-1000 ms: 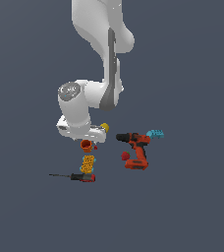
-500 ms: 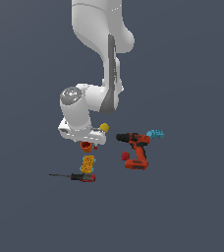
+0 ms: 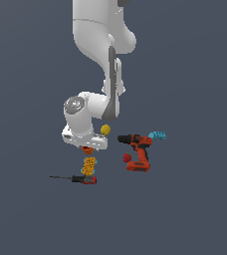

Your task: Pick up a designated object from a clutter of objects.

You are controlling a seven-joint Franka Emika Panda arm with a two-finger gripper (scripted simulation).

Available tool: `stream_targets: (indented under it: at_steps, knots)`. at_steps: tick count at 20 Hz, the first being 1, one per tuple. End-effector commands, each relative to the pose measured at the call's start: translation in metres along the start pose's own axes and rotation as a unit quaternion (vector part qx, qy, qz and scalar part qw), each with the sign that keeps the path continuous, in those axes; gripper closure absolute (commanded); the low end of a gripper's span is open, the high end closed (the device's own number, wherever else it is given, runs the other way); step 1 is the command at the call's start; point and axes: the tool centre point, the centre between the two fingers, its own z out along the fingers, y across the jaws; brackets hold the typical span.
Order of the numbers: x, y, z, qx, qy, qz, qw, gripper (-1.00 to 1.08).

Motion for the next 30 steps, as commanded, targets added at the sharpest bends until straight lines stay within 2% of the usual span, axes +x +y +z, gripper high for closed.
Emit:
stream_targets:
  at_steps: [1, 17, 24, 30]
  knots:
    - [0.001, 0.000, 0.001, 0.000, 0.001, 0.000, 1.0000, 1.08]
    - [-0.001, -0.001, -0.008, 0.000, 0.002, 0.000, 1.0000, 1.08]
    - [-0.008, -0.006, -0.037, 0.000, 0.002, 0.000, 1.0000, 1.08]
    - [-0.020, -0.013, -0.078, 0.000, 0.002, 0.000, 1.0000, 1.08]
